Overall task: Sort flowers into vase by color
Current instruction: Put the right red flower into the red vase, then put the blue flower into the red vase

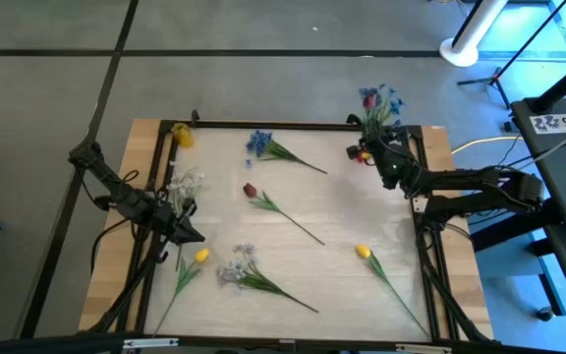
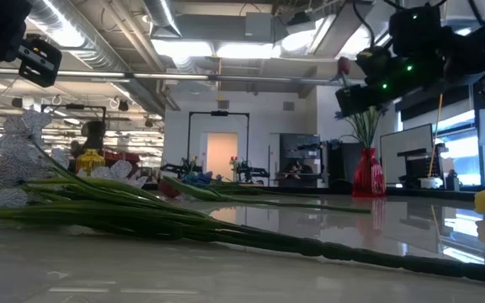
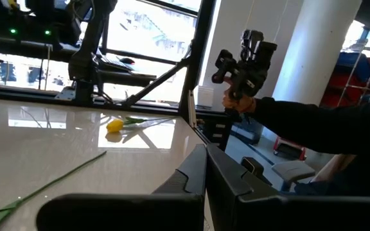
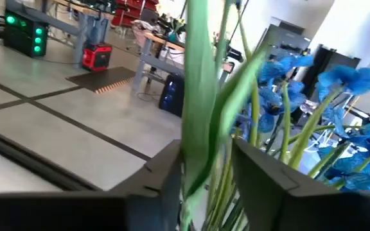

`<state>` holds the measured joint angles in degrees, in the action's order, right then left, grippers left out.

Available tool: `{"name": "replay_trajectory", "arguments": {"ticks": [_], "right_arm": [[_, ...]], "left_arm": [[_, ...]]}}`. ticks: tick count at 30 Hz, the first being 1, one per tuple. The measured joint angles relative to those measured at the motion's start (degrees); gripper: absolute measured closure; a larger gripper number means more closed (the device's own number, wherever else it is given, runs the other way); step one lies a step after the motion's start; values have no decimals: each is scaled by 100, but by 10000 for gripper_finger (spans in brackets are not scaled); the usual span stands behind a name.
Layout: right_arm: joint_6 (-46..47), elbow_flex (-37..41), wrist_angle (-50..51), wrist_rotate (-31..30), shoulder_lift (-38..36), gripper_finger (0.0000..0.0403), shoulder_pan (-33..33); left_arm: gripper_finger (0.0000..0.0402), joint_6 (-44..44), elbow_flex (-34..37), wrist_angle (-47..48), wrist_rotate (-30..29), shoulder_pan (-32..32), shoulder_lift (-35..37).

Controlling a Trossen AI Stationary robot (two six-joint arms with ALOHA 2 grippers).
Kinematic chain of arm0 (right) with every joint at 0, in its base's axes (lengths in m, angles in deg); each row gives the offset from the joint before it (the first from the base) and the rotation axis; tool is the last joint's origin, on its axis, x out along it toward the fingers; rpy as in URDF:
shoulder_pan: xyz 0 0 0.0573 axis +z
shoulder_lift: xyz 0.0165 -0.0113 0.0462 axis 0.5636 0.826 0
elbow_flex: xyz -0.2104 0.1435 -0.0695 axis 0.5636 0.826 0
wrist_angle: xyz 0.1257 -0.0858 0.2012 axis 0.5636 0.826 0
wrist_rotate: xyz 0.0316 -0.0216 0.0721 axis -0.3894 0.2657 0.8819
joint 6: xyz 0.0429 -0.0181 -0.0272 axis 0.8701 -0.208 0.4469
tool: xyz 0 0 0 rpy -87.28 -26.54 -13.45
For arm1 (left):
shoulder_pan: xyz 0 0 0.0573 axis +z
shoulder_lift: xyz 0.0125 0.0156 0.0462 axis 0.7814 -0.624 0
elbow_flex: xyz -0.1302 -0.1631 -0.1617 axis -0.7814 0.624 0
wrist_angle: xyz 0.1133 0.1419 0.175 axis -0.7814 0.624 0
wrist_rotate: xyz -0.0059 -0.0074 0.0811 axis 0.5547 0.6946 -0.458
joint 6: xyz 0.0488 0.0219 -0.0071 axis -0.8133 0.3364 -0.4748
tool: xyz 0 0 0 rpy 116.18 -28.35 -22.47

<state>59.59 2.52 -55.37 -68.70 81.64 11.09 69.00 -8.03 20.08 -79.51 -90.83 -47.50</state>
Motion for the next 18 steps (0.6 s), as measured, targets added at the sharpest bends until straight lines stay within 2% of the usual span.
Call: {"name": "replay_trajectory", "arguments": {"ticks": [5,13,18], "right_arm": [[392,0,683,-237,-394,225,415],[596,0,1294,-787,-1154,207,1075],[625,0,1292,-593,-1546,201,1714]], "left_arm": [[401,0,0,1,-1,2,0],[401,0,0,1,0,1,0],[401,0,0,1,0,2,0]]}}
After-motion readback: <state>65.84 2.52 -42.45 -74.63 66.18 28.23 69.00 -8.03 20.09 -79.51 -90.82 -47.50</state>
